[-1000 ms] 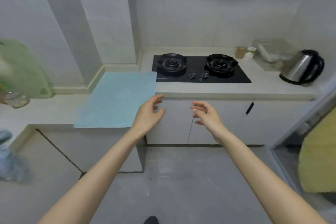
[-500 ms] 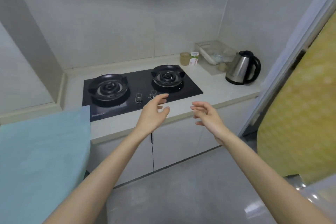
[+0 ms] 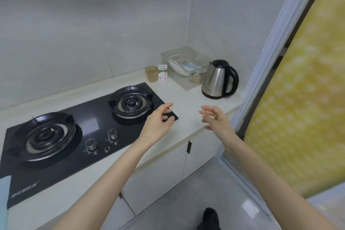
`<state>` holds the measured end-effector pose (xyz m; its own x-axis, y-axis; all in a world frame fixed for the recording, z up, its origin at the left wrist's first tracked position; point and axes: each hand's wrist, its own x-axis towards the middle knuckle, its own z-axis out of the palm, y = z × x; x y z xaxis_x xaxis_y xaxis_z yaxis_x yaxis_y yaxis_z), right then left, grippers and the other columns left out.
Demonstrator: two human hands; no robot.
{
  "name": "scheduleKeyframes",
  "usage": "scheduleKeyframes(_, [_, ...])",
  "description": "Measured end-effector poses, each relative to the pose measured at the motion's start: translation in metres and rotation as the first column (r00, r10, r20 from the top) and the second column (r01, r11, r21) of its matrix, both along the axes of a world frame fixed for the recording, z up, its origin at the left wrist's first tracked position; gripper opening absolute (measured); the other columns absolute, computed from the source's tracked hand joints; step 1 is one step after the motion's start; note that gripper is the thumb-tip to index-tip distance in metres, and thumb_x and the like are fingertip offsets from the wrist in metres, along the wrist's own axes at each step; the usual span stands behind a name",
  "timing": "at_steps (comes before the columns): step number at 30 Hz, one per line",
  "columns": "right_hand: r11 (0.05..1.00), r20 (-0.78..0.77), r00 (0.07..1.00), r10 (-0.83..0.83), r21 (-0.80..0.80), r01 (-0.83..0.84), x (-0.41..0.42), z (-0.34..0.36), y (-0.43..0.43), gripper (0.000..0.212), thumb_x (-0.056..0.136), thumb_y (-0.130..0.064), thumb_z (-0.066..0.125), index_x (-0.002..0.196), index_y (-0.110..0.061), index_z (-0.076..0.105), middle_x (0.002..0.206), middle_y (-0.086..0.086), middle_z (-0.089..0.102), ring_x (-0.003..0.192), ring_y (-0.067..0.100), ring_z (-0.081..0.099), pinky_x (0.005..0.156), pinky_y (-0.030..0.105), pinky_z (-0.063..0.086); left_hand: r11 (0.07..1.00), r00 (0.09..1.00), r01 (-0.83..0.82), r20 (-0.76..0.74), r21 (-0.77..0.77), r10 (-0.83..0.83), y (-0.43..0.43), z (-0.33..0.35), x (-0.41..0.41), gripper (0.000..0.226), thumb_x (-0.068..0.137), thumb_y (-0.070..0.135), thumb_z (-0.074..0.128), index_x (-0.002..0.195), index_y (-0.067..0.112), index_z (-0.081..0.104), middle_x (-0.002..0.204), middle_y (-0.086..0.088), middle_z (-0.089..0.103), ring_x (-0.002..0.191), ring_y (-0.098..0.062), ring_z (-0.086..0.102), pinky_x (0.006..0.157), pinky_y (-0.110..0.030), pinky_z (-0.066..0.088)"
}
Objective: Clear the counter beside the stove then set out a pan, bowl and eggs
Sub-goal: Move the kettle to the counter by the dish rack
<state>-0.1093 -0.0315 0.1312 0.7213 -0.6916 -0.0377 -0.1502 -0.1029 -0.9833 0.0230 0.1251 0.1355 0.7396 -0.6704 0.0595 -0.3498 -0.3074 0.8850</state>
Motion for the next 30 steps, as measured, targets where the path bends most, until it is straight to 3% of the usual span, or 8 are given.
scheduleKeyframes(4, [0.999, 0.007, 0.999, -0.032, -0.008, 0.032, 0.023, -0.007, -0.076, 0.024, 0.095, -0.011, 0.052, 0.115, -0.024, 0.058, 0.113, -0.008, 0.064, 0.094, 0.012, 0.060, 0.089, 0.035, 0.051, 1.000, 0.999, 0.007, -0.035, -0.015, -0.008, -0.074, -0.013, 0.027, 0.046, 0.091, 0.017, 0.059, 0.135, 0.028, 0.050, 0.122, 0.005, 0.058, 0.104, -0.014, 0.060, 0.092, -0.028, 0.048])
scheduleKeyframes(8, [0.999, 0.015, 0.999, -0.044, -0.016, 0.044, 0.043, -0.007, -0.152, 0.023, 0.095, -0.010, 0.052, 0.115, -0.019, 0.058, 0.115, -0.002, 0.063, 0.097, 0.014, 0.060, 0.088, 0.033, 0.050, 1.000, 0.999, -0.009, -0.047, -0.013, 0.008, -0.146, -0.019, 0.050, 0.046, 0.092, 0.022, 0.058, 0.137, 0.030, 0.048, 0.123, 0.007, 0.057, 0.105, -0.014, 0.059, 0.078, -0.015, 0.047])
scheduleKeyframes(12, [0.987, 0.031, 0.993, -0.115, -0.105, 0.118, 0.062, -0.009, -0.237, 0.024, 0.097, -0.013, 0.050, 0.118, -0.021, 0.058, 0.113, -0.010, 0.060, 0.103, 0.009, 0.059, 0.089, 0.025, 0.049, 1.000, 0.997, -0.022, -0.075, -0.009, 0.022, -0.225, -0.022, 0.073, 0.049, 0.093, 0.024, 0.058, 0.139, 0.032, 0.044, 0.126, 0.006, 0.055, 0.107, -0.014, 0.056, 0.094, -0.028, 0.046])
scheduleKeyframes(14, [0.974, 0.025, 0.988, -0.151, -0.165, 0.153, 0.070, -0.011, -0.269, 0.027, 0.098, -0.016, 0.049, 0.123, -0.023, 0.056, 0.111, -0.017, 0.058, 0.100, 0.004, 0.057, 0.079, 0.015, 0.046, 1.000, 0.996, -0.029, -0.088, -0.002, 0.029, -0.256, -0.028, 0.083, 0.050, 0.093, 0.024, 0.058, 0.140, 0.033, 0.043, 0.128, 0.004, 0.055, 0.109, -0.016, 0.056, 0.096, -0.031, 0.046])
scheduleKeyframes(16, [0.965, -0.004, 0.984, -0.179, -0.195, 0.174, 0.079, -0.016, -0.299, 0.030, 0.098, -0.017, 0.049, 0.127, -0.025, 0.052, 0.115, -0.016, 0.055, 0.104, 0.006, 0.055, 0.069, 0.010, 0.040, 0.999, 0.994, -0.035, -0.107, 0.007, 0.036, -0.282, -0.034, 0.092, 0.053, 0.092, 0.023, 0.059, 0.141, 0.032, 0.042, 0.131, 0.002, 0.054, 0.111, -0.017, 0.056, 0.098, -0.032, 0.046])
scheduleKeyframes(19, [0.953, -0.076, 0.981, -0.177, -0.264, 0.151, 0.093, -0.028, -0.339, 0.036, 0.096, -0.015, 0.051, 0.132, -0.024, 0.048, 0.124, -0.010, 0.052, 0.109, 0.007, 0.049, 0.071, 0.005, 0.037, 0.999, 0.990, -0.037, -0.132, 0.024, 0.040, -0.315, -0.044, 0.104, 0.056, 0.092, 0.021, 0.059, 0.143, 0.033, 0.039, 0.136, 0.000, 0.051, 0.116, -0.020, 0.053, 0.099, -0.032, 0.044])
scheduleKeyframes(26, [0.917, -0.204, 0.976, -0.073, -0.398, -0.015, 0.125, -0.057, -0.394, 0.050, 0.089, -0.011, 0.061, 0.134, -0.026, 0.043, 0.127, -0.008, 0.051, 0.116, 0.009, 0.050, 0.099, 0.027, 0.042, 0.998, 0.990, 0.000, -0.137, 0.064, 0.008, -0.375, -0.075, 0.136, 0.062, 0.092, 0.022, 0.061, 0.146, 0.034, 0.034, 0.146, 0.004, 0.041, 0.128, -0.020, 0.046, 0.097, -0.023, 0.038])
scheduleKeyframes(30, [0.889, -0.236, 0.971, -0.035, -0.451, -0.077, 0.139, -0.063, -0.412, 0.050, 0.091, -0.018, 0.061, 0.134, -0.033, 0.039, 0.123, -0.009, 0.053, 0.110, 0.008, 0.053, 0.092, 0.025, 0.044, 0.997, 0.993, 0.067, -0.095, 0.027, -0.064, -0.405, -0.088, 0.155, 0.063, 0.091, 0.016, 0.061, 0.145, 0.035, 0.033, 0.131, 0.034, 0.035, 0.127, -0.007, 0.040, 0.104, -0.032, 0.041])
